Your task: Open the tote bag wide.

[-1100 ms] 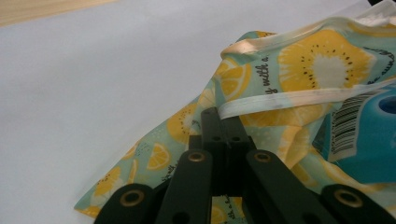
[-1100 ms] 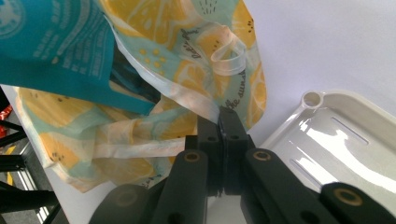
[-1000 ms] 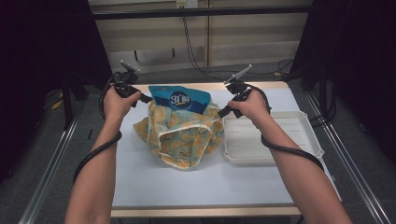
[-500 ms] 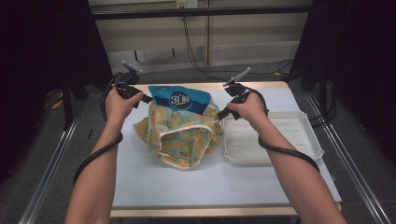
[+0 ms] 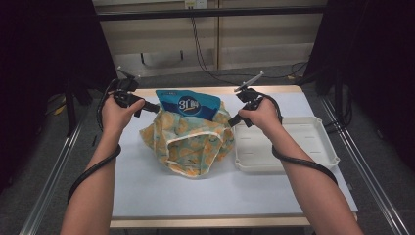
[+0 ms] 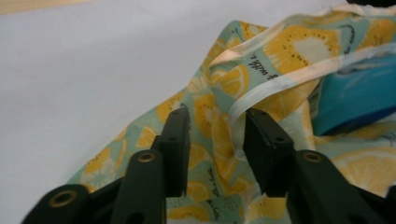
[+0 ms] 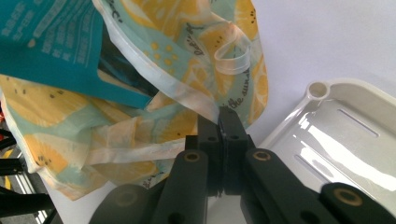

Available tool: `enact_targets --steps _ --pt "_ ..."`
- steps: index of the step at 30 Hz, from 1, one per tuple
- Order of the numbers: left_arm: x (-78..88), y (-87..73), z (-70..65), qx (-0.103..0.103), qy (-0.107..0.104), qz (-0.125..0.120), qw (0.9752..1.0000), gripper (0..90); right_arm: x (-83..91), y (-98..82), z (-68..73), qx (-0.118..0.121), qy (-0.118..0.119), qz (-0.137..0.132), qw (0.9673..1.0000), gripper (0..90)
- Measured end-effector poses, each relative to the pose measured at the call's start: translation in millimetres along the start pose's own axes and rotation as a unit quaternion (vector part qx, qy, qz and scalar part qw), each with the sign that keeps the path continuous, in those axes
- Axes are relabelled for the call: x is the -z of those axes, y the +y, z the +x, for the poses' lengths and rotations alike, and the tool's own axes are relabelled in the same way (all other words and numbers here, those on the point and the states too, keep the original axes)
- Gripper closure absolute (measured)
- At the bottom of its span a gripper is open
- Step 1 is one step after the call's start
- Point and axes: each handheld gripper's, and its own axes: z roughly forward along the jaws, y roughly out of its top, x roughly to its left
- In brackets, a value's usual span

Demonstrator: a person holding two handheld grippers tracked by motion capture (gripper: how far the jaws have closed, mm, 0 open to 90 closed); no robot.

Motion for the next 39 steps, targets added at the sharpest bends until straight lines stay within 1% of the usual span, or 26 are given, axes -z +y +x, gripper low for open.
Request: enact_targets --steps 1,4,5,6,7,8,9,10,11,12,13,14,15,16,17,18,20,21,23,25,27,34,35,37,38,39 --pt "0.4 -0.8 -0.6 -0.006 0.004 0.001 1.0 58.3 0.6 -0.2 0.3 0.005 -0.003 0.002 1.0 89.4" --pt "1.4 -2.6 -3.3 0.0 -0.001 -0.003 1.0 58.5 1.4 -0.6 2.8 0.006 -0.004 0.004 1.0 89.2" --pt "1.8 -2.5 -2.6 -0.008 0.003 0.0 1.0 58.4 1.6 -0.6 3.3 0.007 -0.004 0.003 1.0 89.2" --pt "-0.4 -3.1 -4.7 -0.001 0.005 -0.008 1.0 59.5 1.6 -0.8 3.8 0.005 -0.004 0.002 1.0 89.0" --pt "-0.8 -3.0 -3.4 -0.013 0.004 0.002 0.9999 60.6 1.6 -0.9 4.3 0.004 -0.006 0.003 1.0 89.0" --pt "-3.0 -3.2 -3.9 -0.009 0.003 0.003 0.9999 61.8 1.5 -0.9 4.0 0.006 -0.006 0.003 1.0 88.9" --pt "-4.8 -3.3 -2.8 -0.016 -0.005 0.004 0.9999 64.7 1.2 -1.0 4.0 0.005 -0.006 0.002 1.0 88.9" --pt "-7.2 -3.5 -3.7 -0.004 -0.01 -0.004 0.9999 69.2 0.9 -1.0 4.0 0.004 -0.005 0.001 1.0 88.9" --pt "-10.9 -3.8 -5.9 0.023 -0.017 -0.018 0.9994 73.3 0.4 -1.0 3.6 0.006 -0.005 0.002 1.0 89.0" --pt "-9.5 -2.8 -0.9 -0.007 -0.02 0.007 0.9997 81.0 -0.5 -1.2 3.2 0.005 -0.004 0.0 1.0 89.1" --pt "-11.4 -2.3 -1.1 0.001 -0.02 0.002 0.9998 83.3 -1.1 -1.3 2.7 0.004 -0.002 0.0 1.0 89.3" --pt "-11.7 -1.3 1.4 -0.005 -0.022 0.009 0.9997 86.3 -1.5 -1.6 2.3 0.004 -0.004 0.003 1.0 89.5" --pt "-14.4 -0.7 0.0 0.017 -0.02 -0.002 0.9997 90.0 -1.6 -1.4 1.3 0.004 -0.005 0.004 1.0 89.6" --pt "-15.4 0.7 0.8 0.018 -0.018 -0.004 0.9997 90.0 -1.3 -0.9 0.2 0.005 -0.005 0.005 1.0 89.7" --pt "-14.2 2.4 5.0 -0.001 -0.017 0.01 0.9998 90.0 -1.3 -0.4 -1.2 0.004 -0.004 0.003 1.0 89.8" --pt "-15.7 3.7 4.8 0.008 -0.015 0.008 0.9998 90.0 -1.3 0.2 -2.9 0.006 -0.004 0.004 1.0 89.8" --pt "-17.5 6.9 8.3 0.002 -0.013 0.012 0.9998 90.0 -1.6 1.5 -5.9 0.002 -0.006 0.002 1.0 90.0" --pt "-18.6 8.3 9.9 0.004 -0.014 0.012 0.9998 90.0 -1.6 2.2 -7.9 0.001 -0.006 0.002 1.0 90.0" --pt "-21.7 11.4 10.9 0.012 -0.001 0.007 0.9999 90.0 -3.4 3.6 -11.6 -0.001 -0.004 -0.001 1.0 90.0" --pt "-24.1 15.0 15.0 0.007 0.0 0.013 0.9999 90.0 -4.5 5.7 -15.3 -0.002 -0.006 0.0 1.0 90.0" --pt "-29.1 17.8 18.5 0.017 -0.001 0.012 0.9998 90.0 -6.4 7.8 -18.2 -0.006 -0.002 0.0 1.0 90.0" --pt "-43.0 28.2 30.8 0.019 0.01 0.024 0.9995 90.0 -12.3 17.2 -28.5 -0.014 -0.004 0.004 0.9999 90.0" --pt "-44.8 29.2 31.4 0.026 0.011 0.024 0.9993 90.0 -13.2 18.3 -30.2 -0.016 -0.005 0.004 0.9999 90.0" --pt "-48.1 30.2 34.2 0.029 0.016 0.026 0.9991 90.0 -13.3 19.6 -35.0 -0.02 -0.016 0.003 0.9997 90.0" --pt "-49.9 30.4 33.4 0.039 0.016 0.028 0.9987 90.0 -14.0 19.4 -37.3 -0.026 -0.014 0.003 0.9996 90.0" --pt "-49.9 30.5 35.0 0.028 0.019 0.035 0.9988 90.0 -14.9 19.0 -39.6 -0.027 -0.016 0.003 0.9995 90.0"
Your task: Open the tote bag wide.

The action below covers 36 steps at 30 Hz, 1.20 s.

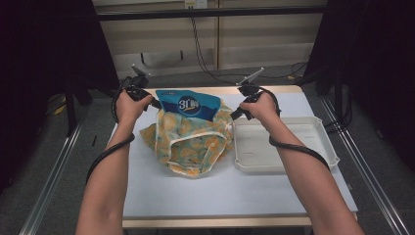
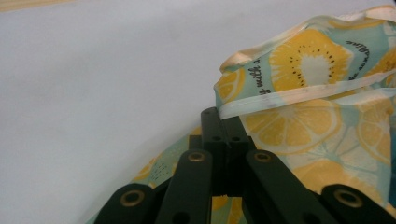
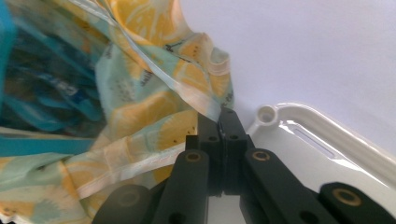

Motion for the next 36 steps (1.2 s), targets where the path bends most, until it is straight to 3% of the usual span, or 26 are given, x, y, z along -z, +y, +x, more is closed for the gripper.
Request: enact_targets --steps 4,6,7,8,9,11,14,15,17,23,27,28,36 --pt "-3.0 -2.7 0.6 0.008 0.001 -0.005 1.0 90.0 -1.9 -2.6 -3.8 0.002 -0.015 0.009 0.9998 88.5" --pt "-1.0 -4.6 0.4 0.023 -0.009 -0.016 0.9996 90.0 -1.4 -4.4 -3.8 -0.001 -0.014 0.007 0.9999 83.7" --pt "-1.9 -4.9 -4.5 0.047 -0.009 -0.039 0.9981 87.9 0.1 -5.5 -3.1 -0.004 -0.016 0.009 0.9998 79.7" --pt "2.9 -4.3 -3.9 0.016 -0.005 -0.021 0.9996 81.4 0.6 -6.0 -3.4 0.001 -0.013 0.005 0.9999 78.5" --pt "4.5 -4.2 -7.4 0.009 0.002 -0.018 0.9998 72.5 2.3 -6.8 -3.0 0.0 -0.01 0.003 0.9999 75.8" --pt "11.5 -5.5 -10.3 -0.008 0.01 -0.012 0.9998 65.9 5.5 -9.0 -1.1 0.0 -0.014 0.002 0.9999 70.0" --pt "18.9 -10.0 -12.9 0.011 0.011 -0.036 0.9993 56.5 9.2 -12.0 3.2 0.01 -0.013 0.0 0.9999 65.5" --pt "22.7 -11.5 -11.9 0.0 0.014 -0.031 0.9994 53.4 11.3 -13.0 5.5 0.008 -0.013 0.0 0.9999 64.9" --pt "27.4 -14.8 -13.4 0.001 0.013 -0.035 0.9993 47.5 13.3 -15.6 9.0 0.016 -0.015 0.0 0.9998 60.9" --pt "39.7 -25.8 -18.4 -0.009 0.016 -0.036 0.9992 42.6 21.8 -20.6 19.8 0.028 -0.018 0.002 0.9994 53.3" --pt "46.0 -33.2 -21.5 0.002 0.006 -0.05 0.9987 41.7 27.9 -24.1 28.1 0.034 -0.017 -0.001 0.9993 49.7" --pt "48.7 -34.5 -21.0 -0.009 0.004 -0.04 0.9991 41.8 29.2 -25.2 30.0 0.039 -0.02 0.0 0.9991 49.0" --pt "56.3 -50.4 -29.2 -0.019 -0.001 -0.049 0.9986 41.2 36.5 -34.5 42.9 0.054 -0.006 -0.004 0.9985 45.1"
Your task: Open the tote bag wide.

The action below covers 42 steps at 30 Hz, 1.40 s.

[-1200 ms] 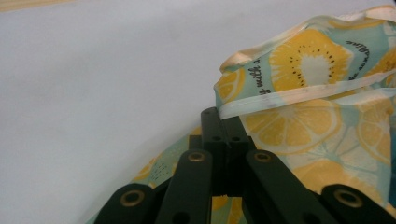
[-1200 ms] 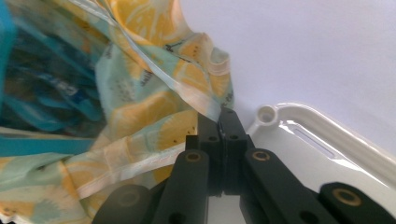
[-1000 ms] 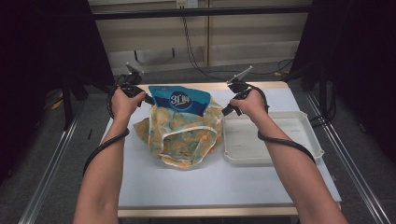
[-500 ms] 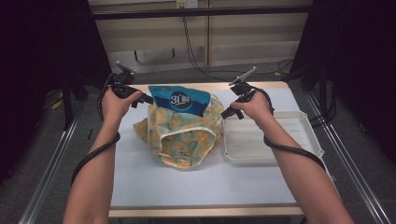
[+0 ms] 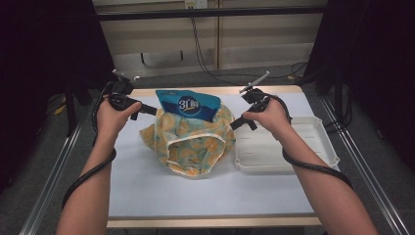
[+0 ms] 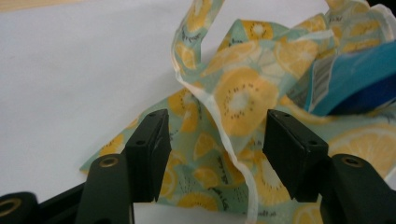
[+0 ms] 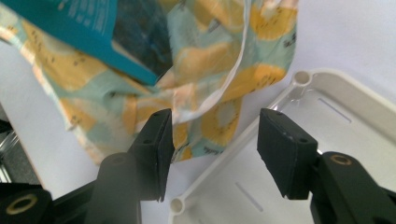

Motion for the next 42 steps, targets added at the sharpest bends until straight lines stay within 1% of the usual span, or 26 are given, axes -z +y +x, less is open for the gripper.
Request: enact_targets --steps 3,4,5,8,9,10,11,13,14,17,21,22,24,25,28,29,31,32,33,35,36,37,38,39,41,42 --pt "3.4 -5.4 -1.4 -0.01 -0.002 -0.001 0.9999 41.2 1.4 -4.6 3.0 0.001 0.007 -0.004 1.0 44.5" --pt "3.7 -7.1 -3.8 -0.002 -0.008 -0.007 0.9999 41.2 2.1 -6.2 3.8 0.003 0.008 -0.004 1.0 44.1" --pt "5.3 -8.3 -4.4 -0.011 -0.007 -0.004 0.9999 41.2 2.9 -7.5 4.7 0.005 0.009 -0.005 0.9999 43.9" --pt "7.9 -11.9 -8.8 -0.01 -0.01 -0.009 0.9999 40.9 3.3 -11.5 8.4 0.009 0.014 -0.005 0.9999 43.3" --pt "9.2 -12.7 -9.7 -0.014 -0.011 -0.006 0.9998 40.9 3.4 -12.2 8.9 0.012 0.015 -0.004 0.9998 42.9" --pt "8.6 -14.0 -12.4 -0.008 -0.01 -0.015 0.9998 40.8 3.5 -12.9 10.0 0.011 0.016 -0.005 0.9998 42.7" --pt "9.3 -14.8 -13.5 -0.012 -0.016 -0.011 0.9997 40.5 3.4 -13.3 10.8 0.013 0.019 -0.006 0.9997 42.1" --pt "9.7 -16.2 -16.7 -0.018 -0.017 -0.007 0.9997 38.8 4.0 -14.0 11.5 0.017 0.029 -0.011 0.9994 41.7" --pt "9.4 -17.1 -19.1 -0.013 -0.023 -0.013 0.9996 38.8 3.9 -14.2 12.1 0.017 0.032 -0.014 0.9993 41.2" --pt "12.6 -18.5 -21.9 -0.02 -0.03 -0.015 0.9992 38.4 3.8 -14.6 14.2 0.015 0.034 -0.015 0.9992 39.8" --pt "17.7 -19.8 -29.4 -0.013 -0.038 -0.028 0.9988 35.8 2.6 -14.8 18.4 0.022 0.043 -0.015 0.9987 38.3" --pt "18.9 -19.9 -30.1 -0.019 -0.038 -0.025 0.9988 33.3 1.7 -14.4 19.2 0.022 0.045 -0.015 0.9986 38.2" --pt "19.1 -20.8 -33.3 -0.023 -0.041 -0.03 0.9985 31.0 -0.2 -14.1 19.0 0.024 0.047 -0.017 0.9985 38.1" --pt "18.4 -21.4 -34.0 -0.023 -0.048 -0.028 0.9982 30.3 -1.5 -13.7 19.6 0.022 0.049 -0.018 0.9984 38.2" --pt "13.1 -23.5 -39.3 -0.035 -0.054 -0.023 0.9977 34.6 -5.7 -12.7 21.8 0.025 0.05 -0.017 0.9983 38.7" --pt "10.5 -24.0 -40.8 -0.038 -0.056 -0.023 0.9975 35.2 -7.2 -12.2 22.7 0.028 0.054 -0.018 0.998 40.3" --pt "4.5 -24.7 -41.1 -0.039 -0.069 -0.024 0.9966 38.9 -10.6 -11.4 23.6 0.025 0.057 -0.021 0.9978 44.3" --pt "2.2 -24.9 -41.0 -0.041 -0.068 -0.02 0.9966 39.9 -12.9 -11.0 23.4 0.025 0.059 -0.02 0.9978 44.4" --pt "-0.2 -25.2 -41.1 -0.044 -0.069 -0.021 0.9964 44.8 -15.3 -10.6 23.1 0.024 0.059 -0.018 0.9978 45.5" --pt "-4.1 -26.5 -40.6 -0.041 -0.079 -0.025 0.9957 49.7 -18.6 -10.3 23.1 0.023 0.059 -0.023 0.9977 53.6" --pt "-6.3 -26.8 -41.0 -0.05 -0.083 -0.022 0.9951 56.2 -19.7 -10.1 23.4 0.023 0.059 -0.026 0.9977 55.6" --pt "-7.3 -27.0 -41.6 -0.053 -0.081 -0.022 0.9951 58.6 -20.4 -9.5 23.5 0.025 0.059 -0.022 0.9977 59.5" --pt "-9.1 -27.5 -42.4 -0.052 -0.087 -0.025 0.9945 59.3 -20.5 -9.4 23.7 0.023 0.062 -0.022 0.9976 65.2" --pt "-10.0 -27.4 -42.7 -0.06 -0.088 -0.018 0.9942 64.4 -20.5 -9.2 23.7 0.026 0.064 -0.022 0.9973 71.5" --pt "-11.6 -27.3 -43.7 -0.068 -0.087 -0.015 0.9938 69.3 -20.5 -8.4 23.7 0.031 0.065 -0.023 0.9971 77.5" --pt "-12.2 -27.2 -43.6 -0.069 -0.093 -0.013 0.9931 73.8 -20.6 -8.2 24.1 0.034 0.066 -0.02 0.997 81.2"
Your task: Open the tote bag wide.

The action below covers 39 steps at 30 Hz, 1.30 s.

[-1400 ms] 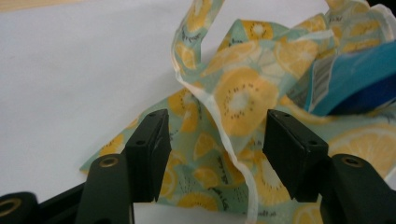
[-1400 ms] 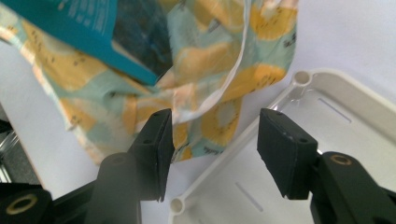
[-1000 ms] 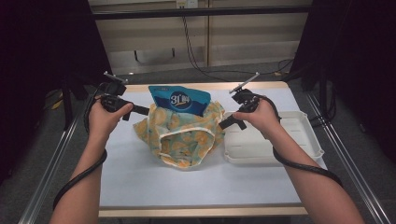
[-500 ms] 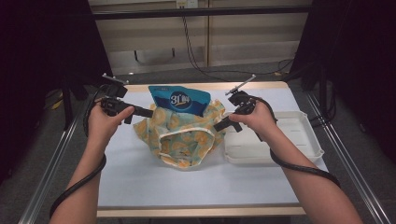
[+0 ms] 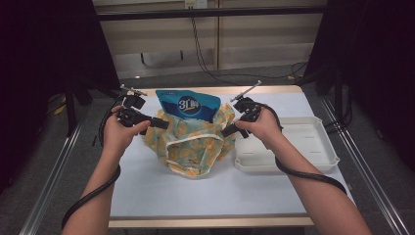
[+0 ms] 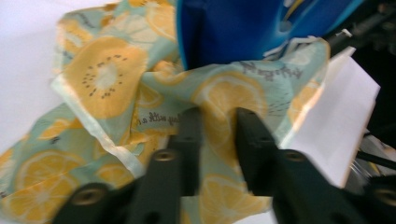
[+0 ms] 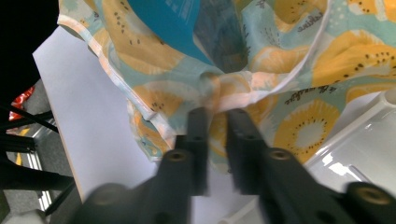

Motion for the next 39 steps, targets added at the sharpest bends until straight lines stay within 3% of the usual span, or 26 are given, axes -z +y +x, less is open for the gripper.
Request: enact_targets --steps 3,5,14,22,26,34,39 --pt "0.0 -0.4 -1.7 -0.003 0.004 0.001 1.0 85.6 -0.4 0.2 0.1 0.001 0.005 -0.004 1.0 89.8" --pt "-0.6 -1.1 -2.4 -0.003 0.0 0.001 1.0 89.8 -0.6 -0.3 -0.1 0.002 0.005 -0.004 1.0 90.0" --pt "-1.2 -8.0 -7.6 -0.01 0.01 0.006 0.9999 90.0 -4.8 -7.6 0.1 0.005 0.002 0.011 0.9999 90.0" --pt "-2.1 -15.2 -9.2 -0.008 0.001 -0.007 0.9999 90.0 -4.8 -11.6 1.6 0.008 0.009 0.004 0.9999 89.9" --pt "-0.6 -13.8 -9.1 -0.012 0.008 -0.006 0.9999 90.0 1.7 -10.7 8.2 0.017 -0.001 0.016 0.9997 80.5" --pt "0.4 -12.6 -11.1 -0.014 0.007 -0.009 0.9998 90.0 1.9 -9.0 16.9 0.019 0.012 -0.002 0.9997 60.3" --pt "-2.6 -14.3 -11.3 -0.011 0.002 -0.005 0.9999 90.0 -8.4 -4.4 17.9 0.019 0.008 0.016 0.9997 59.3"
